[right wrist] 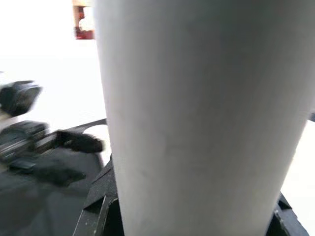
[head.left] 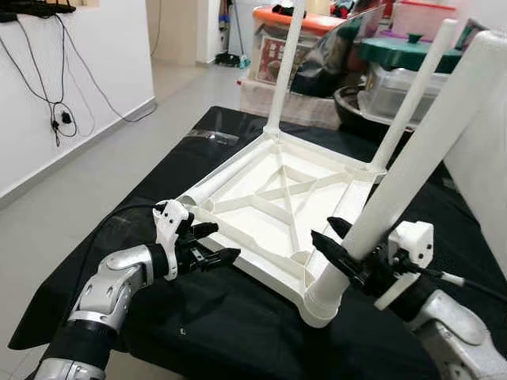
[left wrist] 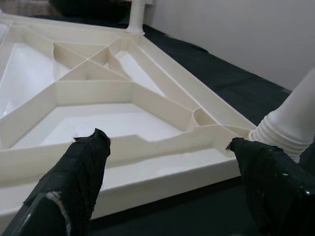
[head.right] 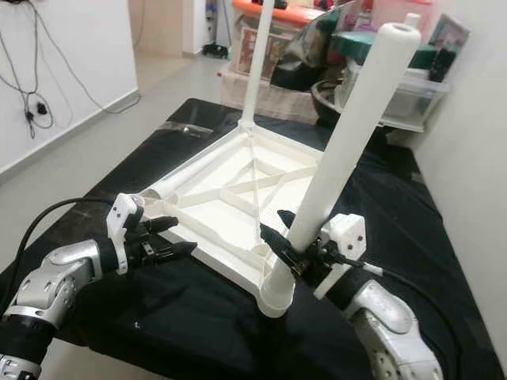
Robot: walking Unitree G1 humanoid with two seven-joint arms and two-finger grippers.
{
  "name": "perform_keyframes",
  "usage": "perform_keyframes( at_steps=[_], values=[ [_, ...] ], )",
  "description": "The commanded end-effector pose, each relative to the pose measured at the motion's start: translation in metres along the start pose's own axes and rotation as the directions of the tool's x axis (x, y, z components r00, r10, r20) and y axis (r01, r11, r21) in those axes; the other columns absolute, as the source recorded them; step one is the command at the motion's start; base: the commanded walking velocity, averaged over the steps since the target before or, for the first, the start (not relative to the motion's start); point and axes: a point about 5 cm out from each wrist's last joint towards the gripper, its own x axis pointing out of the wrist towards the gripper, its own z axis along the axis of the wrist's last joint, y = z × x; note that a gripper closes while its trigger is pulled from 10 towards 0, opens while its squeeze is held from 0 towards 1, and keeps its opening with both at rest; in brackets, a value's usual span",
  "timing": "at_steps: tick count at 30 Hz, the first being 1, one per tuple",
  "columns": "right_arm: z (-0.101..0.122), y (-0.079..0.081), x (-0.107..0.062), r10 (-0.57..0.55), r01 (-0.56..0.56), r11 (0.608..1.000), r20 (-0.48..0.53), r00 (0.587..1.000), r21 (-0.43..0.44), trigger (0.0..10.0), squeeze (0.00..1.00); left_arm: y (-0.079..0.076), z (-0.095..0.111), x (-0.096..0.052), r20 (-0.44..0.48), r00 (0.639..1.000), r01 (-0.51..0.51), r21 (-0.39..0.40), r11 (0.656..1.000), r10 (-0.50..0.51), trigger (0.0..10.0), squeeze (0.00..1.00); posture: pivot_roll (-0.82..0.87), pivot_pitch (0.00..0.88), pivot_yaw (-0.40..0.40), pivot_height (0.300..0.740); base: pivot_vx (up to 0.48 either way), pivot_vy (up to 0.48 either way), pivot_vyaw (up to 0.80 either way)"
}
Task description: Building children table
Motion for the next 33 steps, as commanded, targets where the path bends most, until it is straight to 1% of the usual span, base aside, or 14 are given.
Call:
perform_keyframes(
  at_steps=[1,6,7,8,10,11,16,20,21,23,24,28,29,33],
  values=[
    [-0.036,0.001,-0.001,-0.085,0.104,0.990,-0.188,0.979,0.096,0.0,0.00,-0.001,-0.001,0.004,-0.009,1.000,0.001,0.008,1.000,-0.001,10.0,0.00,0.13,0.000,-0.126,0.740,0.000,0.000,0.00],
    [-0.053,-0.018,-0.007,-0.357,0.387,0.921,-0.325,0.876,0.033,0.0,0.00,0.000,-0.002,0.005,-0.012,1.000,-0.010,0.010,1.000,0.010,10.0,0.00,0.12,0.000,-0.124,0.740,0.000,0.000,0.00],
    [-0.056,-0.029,-0.013,-0.485,0.516,0.857,-0.351,0.801,-0.006,0.0,0.00,0.000,-0.002,0.006,-0.014,1.000,-0.015,0.013,1.000,0.016,10.0,0.00,0.12,0.000,-0.123,0.740,0.000,0.000,0.00],
    [-0.059,-0.043,-0.025,-0.667,0.715,0.699,-0.355,0.655,0.006,0.0,0.00,0.002,-0.001,0.006,-0.014,1.000,-0.026,0.014,1.000,0.026,10.0,0.00,0.12,0.000,-0.127,0.740,0.000,0.000,0.00],
    [-0.059,-0.043,-0.025,-0.667,0.715,0.699,-0.355,0.655,0.006,0.0,0.00,0.002,-0.001,0.006,-0.014,1.000,-0.026,0.014,1.000,0.026,10.0,0.00,0.12,0.000,-0.127,0.740,0.000,0.000,0.00],
    [-0.058,-0.047,-0.038,-0.792,0.842,0.539,-0.340,0.507,-0.001,0.0,0.00,0.003,-0.002,0.006,-0.017,0.999,-0.043,0.016,0.999,0.043,10.0,0.00,0.12,0.000,-0.126,0.740,0.000,0.000,0.00],
    [-0.052,-0.046,-0.050,-0.891,0.933,0.361,-0.298,0.344,-0.003,0.0,0.00,0.005,-0.003,0.007,-0.020,0.998,-0.067,0.022,0.998,0.067,10.0,0.00,0.11,0.000,-0.126,0.740,0.000,0.000,0.00],
    [-0.050,-0.042,-0.048,-0.898,0.941,0.339,-0.297,0.324,0.001,0.0,0.00,0.006,-0.002,0.009,-0.018,0.997,-0.076,0.020,0.997,0.076,10.0,0.00,0.11,0.000,-0.125,0.740,0.000,0.000,0.00],
    [-0.051,-0.040,-0.046,-0.892,0.937,0.348,-0.306,0.332,0.001,3.8,0.00,0.005,-0.002,0.010,-0.018,0.997,-0.076,0.019,0.997,0.076,10.0,0.00,0.11,0.000,-0.124,0.740,0.000,0.000,0.00],
    [-0.051,-0.038,-0.043,-0.887,0.936,0.353,-0.317,0.336,0.004,3.8,0.00,0.005,-0.003,0.010,-0.021,0.997,-0.076,0.021,0.997,0.076,10.0,0.00,0.11,0.000,-0.124,0.740,0.000,0.000,0.00],
    [-0.049,-0.035,-0.038,-0.875,0.925,0.379,-0.323,0.360,0.004,10.0,0.00,0.006,-0.003,0.010,-0.023,0.997,-0.078,0.022,0.997,0.078,10.0,0.00,0.11,0.000,-0.123,0.740,0.000,0.000,0.00],
    [-0.045,-0.029,-0.030,-0.859,0.908,0.418,-0.318,0.401,0.015,10.0,0.00,0.007,-0.003,0.009,-0.026,0.996,-0.081,0.024,0.996,0.082,10.0,0.00,0.11,0.000,-0.121,0.740,0.000,0.000,0.00],
    [-0.041,-0.026,-0.026,-0.857,0.902,0.431,-0.304,0.416,0.020,10.0,1.00,0.008,-0.003,0.009,-0.029,0.996,-0.083,0.026,0.996,0.084,10.0,0.00,0.11,0.000,-0.117,0.740,0.000,0.000,0.00],
    [-0.024,-0.028,-0.024,-0.870,0.897,0.441,-0.229,0.436,0.031,10.0,1.00,0.009,-0.004,0.009,-0.035,0.996,-0.085,0.031,0.996,0.086,10.0,0.00,0.10,0.000,-0.111,0.740,0.000,0.000,0.00]
  ],
)
